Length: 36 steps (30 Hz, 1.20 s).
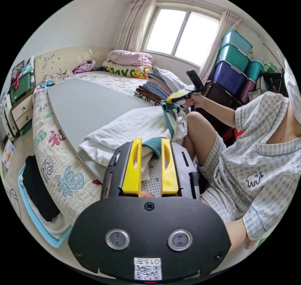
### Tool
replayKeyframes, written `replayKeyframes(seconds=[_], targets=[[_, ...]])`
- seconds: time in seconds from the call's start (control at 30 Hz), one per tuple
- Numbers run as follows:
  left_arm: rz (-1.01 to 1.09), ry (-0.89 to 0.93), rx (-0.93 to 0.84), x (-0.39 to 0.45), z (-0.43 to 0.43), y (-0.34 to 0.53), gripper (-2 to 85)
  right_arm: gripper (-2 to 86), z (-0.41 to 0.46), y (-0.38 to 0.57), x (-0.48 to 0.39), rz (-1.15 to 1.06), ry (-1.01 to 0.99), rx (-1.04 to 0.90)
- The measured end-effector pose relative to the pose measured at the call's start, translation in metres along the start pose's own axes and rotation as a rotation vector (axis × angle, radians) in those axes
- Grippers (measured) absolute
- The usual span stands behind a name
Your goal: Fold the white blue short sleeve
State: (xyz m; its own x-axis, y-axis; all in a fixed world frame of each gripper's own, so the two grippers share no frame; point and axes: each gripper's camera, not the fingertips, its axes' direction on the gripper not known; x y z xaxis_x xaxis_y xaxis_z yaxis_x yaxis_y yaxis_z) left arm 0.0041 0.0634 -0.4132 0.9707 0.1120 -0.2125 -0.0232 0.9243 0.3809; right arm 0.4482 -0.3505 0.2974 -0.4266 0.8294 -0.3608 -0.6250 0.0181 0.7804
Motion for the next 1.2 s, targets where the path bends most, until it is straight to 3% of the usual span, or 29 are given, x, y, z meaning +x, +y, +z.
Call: replayKeyframes(seconds=[0.13, 0.27, 0.47, 0.8, 1.0, 1.2], targets=[[-0.158, 0.022, 0.325, -0.020, 0.000, -0.022, 9.2, -0.5, 0.007, -0.002, 0.004, 0.038, 0.054, -0.014], [-0.186, 0.105, 0.577, -0.014, 0.034, -0.042, 8.5, -0.4, 0.032, -0.018, 0.001, 0.063, 0.069, -0.110], [-0.119, 0.076, 0.332, 0.003, 0.107, -0.067, 8.9, -0.2, 0.045, -0.027, -0.023, 0.013, 0.174, -0.151], [-0.182, 0.187, 0.503, -0.021, 0.095, -0.047, 8.4, -0.1, 0.057, -0.047, -0.038, 0.023, 0.197, -0.217], [-0.136, 0.145, 0.441, -0.010, 0.101, -0.049, 8.6, -0.3, 0.046, -0.052, -0.050, 0.033, 0.198, -0.195], [-0.111, 0.095, 0.389, 0.001, 0.093, -0.042, 8.7, 0.0, -0.015, -0.040, -0.062, 0.102, 0.132, 0.042]])
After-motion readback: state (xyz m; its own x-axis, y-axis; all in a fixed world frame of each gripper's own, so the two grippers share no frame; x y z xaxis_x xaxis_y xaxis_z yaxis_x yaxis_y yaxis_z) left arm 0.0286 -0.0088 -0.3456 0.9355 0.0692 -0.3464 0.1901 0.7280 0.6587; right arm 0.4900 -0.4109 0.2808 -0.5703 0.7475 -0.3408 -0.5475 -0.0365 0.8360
